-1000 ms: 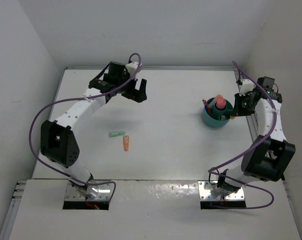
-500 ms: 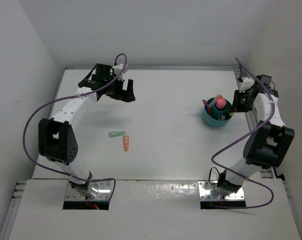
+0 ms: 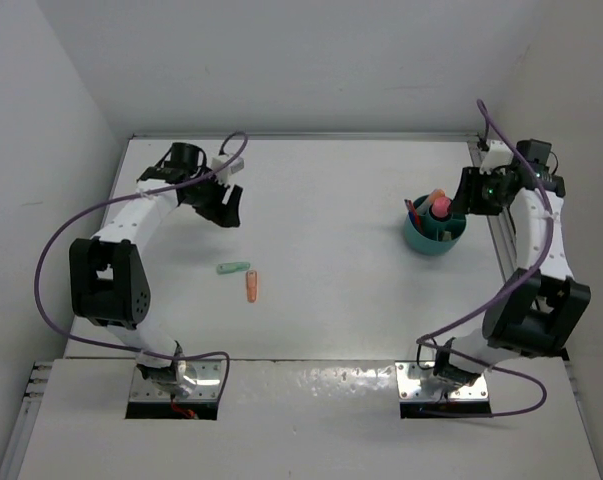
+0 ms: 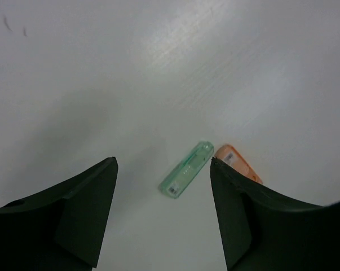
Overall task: Sort the stationery into containers
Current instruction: Place the stationery in the storage box, then pick up the stationery from the center of the board.
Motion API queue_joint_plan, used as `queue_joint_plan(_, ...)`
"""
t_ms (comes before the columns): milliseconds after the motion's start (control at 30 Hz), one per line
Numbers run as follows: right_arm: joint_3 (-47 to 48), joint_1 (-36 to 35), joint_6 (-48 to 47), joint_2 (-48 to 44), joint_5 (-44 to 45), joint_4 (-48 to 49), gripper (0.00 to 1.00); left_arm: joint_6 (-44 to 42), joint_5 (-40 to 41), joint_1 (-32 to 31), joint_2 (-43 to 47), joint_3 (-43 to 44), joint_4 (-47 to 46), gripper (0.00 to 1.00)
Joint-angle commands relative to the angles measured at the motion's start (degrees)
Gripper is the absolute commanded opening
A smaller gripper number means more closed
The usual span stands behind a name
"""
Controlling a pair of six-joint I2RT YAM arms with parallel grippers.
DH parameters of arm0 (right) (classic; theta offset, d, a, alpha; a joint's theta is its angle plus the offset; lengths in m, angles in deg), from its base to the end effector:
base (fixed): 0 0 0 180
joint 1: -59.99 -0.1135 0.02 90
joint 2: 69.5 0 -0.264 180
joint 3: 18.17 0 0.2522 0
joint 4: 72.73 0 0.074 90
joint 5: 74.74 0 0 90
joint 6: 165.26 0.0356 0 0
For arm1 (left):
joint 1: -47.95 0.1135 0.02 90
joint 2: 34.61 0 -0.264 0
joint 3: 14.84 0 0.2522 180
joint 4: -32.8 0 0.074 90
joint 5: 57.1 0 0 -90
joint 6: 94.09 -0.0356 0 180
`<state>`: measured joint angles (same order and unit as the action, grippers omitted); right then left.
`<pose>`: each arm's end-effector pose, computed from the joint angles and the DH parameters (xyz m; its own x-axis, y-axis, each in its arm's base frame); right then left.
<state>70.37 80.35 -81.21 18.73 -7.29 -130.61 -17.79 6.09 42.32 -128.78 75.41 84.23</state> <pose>0.3060 -0.0990 0.2885 -0.8004 0.1949 -0.5669 0.0458 0.9628 0.2663 0.3477 -0.0504 0.2725 -0.7142 0.2828 -0.6403 0.5269 0.8194 -0.2258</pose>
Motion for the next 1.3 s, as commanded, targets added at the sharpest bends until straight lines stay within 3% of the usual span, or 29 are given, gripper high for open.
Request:
queue_joint_plan(0,3.8,-2.3,0.8,-6.8,-5.4,-3.5,0.48,-15.8,0.0,0.5,2.5,-1.1,9.7,0.72)
queue_joint_plan(133,2.1,-8.3,0.2,-10.3,-6.2,-5.8,0.5,-23.5,3.7,0.6,0.8,-6.0,12.7,0.68)
queue_joint_plan(300,-0.7,-13.4,-0.5,-13.0,-6.1,-6.7,0.51,-24.5,6.2,0.5,-0.3,-11.3,8.3,0.73)
queue_joint_plan(600,-1.0,-16.0,-1.6,-14.7,-4.3,-9.2,0.51,-25.2,5.7,-1.0,-4.3,-13.0,5.4,0.73)
queue_joint_plan(967,-0.4,-16.6,-1.5,-14.4,-3.5,-10.4,0.51,-24.0,13.4,-5.9,-3.5,-19.4,-4.9,0.72)
queue_joint_plan(1067,-0.7,-16.9,-1.3,-14.5,-3.4,-10.6,0.51,-24.0,16.2,-7.0,-4.9,-20.4,-6.6,0.68)
queue_joint_plan(1167,-0.9,-16.9,-1.3,-15.1,-3.4,-10.9,0.5,-23.8,17.7,-7.6,-5.3,-21.6,-8.4,0.51)
queue_joint_plan(1200,-1.0,-17.0,-1.3,-15.4,-3.4,-10.8,0.5,-22.8,18.5,-7.6,-5.4,-21.8,-9.8,0.33)
queue_joint_plan(1267,-1.5,-17.0,-0.5,-15.5,-3.6,-10.7,0.5,-22.1,20.1,-8.2,-5.8,-22.4,-10.7,0.27)
